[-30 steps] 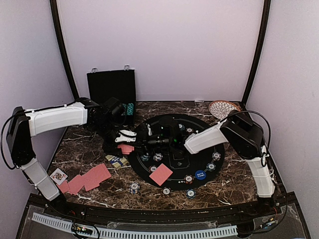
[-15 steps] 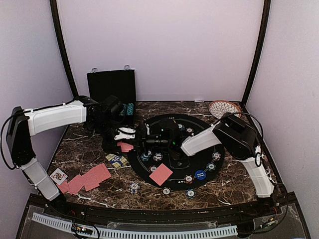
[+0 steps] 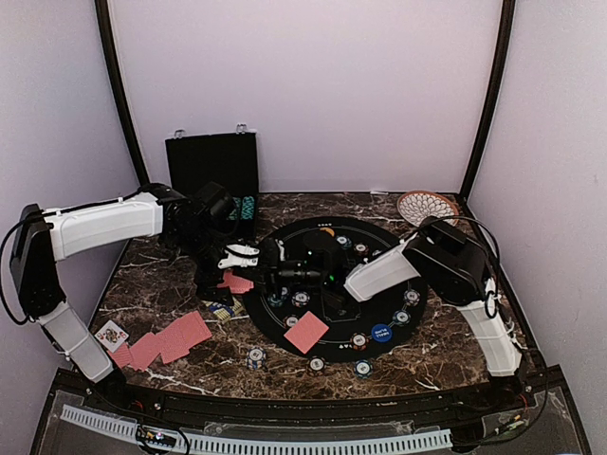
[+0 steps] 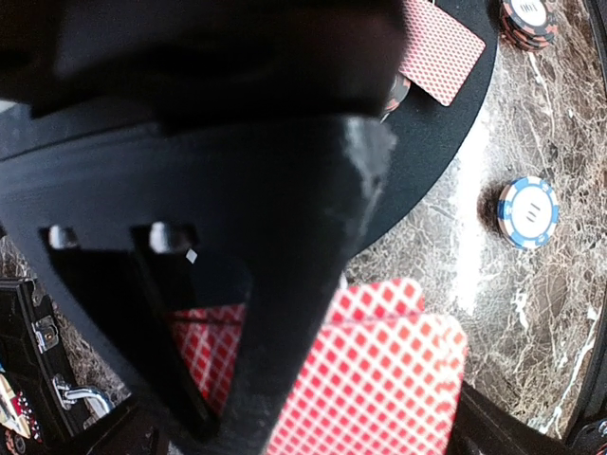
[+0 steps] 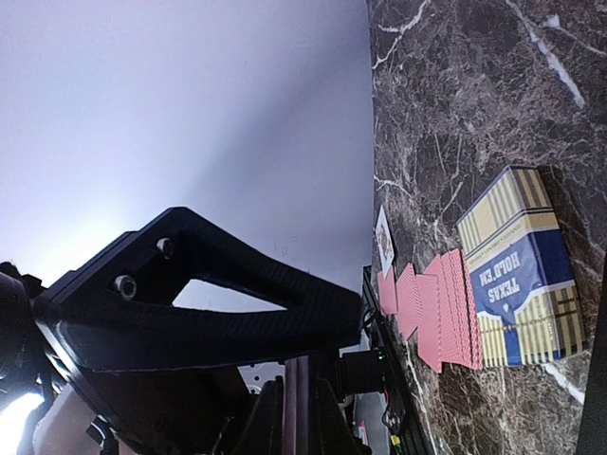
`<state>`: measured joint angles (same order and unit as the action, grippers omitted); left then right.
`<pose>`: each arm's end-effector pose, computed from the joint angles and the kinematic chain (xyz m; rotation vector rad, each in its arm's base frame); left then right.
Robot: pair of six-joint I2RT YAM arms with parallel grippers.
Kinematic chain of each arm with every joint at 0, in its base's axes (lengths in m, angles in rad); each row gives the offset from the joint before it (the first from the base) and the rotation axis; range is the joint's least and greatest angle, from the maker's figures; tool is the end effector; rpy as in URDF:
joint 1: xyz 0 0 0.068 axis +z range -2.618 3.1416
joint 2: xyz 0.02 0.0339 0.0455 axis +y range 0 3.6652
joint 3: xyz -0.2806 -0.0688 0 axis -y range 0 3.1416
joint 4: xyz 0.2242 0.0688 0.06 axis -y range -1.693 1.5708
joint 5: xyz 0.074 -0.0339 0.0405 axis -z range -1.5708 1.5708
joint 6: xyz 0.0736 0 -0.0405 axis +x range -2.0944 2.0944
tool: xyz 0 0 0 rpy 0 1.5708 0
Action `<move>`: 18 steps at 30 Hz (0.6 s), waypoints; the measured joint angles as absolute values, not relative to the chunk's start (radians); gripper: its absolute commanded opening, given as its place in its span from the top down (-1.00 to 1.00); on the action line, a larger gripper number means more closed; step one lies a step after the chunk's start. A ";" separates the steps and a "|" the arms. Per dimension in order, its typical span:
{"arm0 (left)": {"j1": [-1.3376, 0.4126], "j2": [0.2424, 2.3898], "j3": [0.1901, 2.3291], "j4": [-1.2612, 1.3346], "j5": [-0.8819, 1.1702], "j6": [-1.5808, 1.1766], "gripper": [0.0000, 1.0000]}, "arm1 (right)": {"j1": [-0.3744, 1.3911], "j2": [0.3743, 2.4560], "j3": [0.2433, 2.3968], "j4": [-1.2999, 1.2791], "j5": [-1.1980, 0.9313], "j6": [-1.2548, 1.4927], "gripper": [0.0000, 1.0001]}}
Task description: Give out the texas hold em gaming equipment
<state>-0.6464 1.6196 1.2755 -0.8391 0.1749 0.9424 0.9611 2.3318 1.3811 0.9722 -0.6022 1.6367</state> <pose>0.2480 -0.2032 0.2390 1.9799 1.8788 -0.1577 0.2677 0.4561 0.1720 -0.0666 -2.1778 -2.2172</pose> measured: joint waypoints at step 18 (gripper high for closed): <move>-0.645 1.632 1.278 -0.870 0.181 0.934 -0.66 | 0.964 2.313 1.389 0.896 -0.609 1.535 1.00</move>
<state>-0.6453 1.6321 1.2778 -0.8700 0.1806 0.9340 0.9642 2.3135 1.3888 0.8955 -0.6090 1.5352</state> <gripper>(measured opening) 0.860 0.042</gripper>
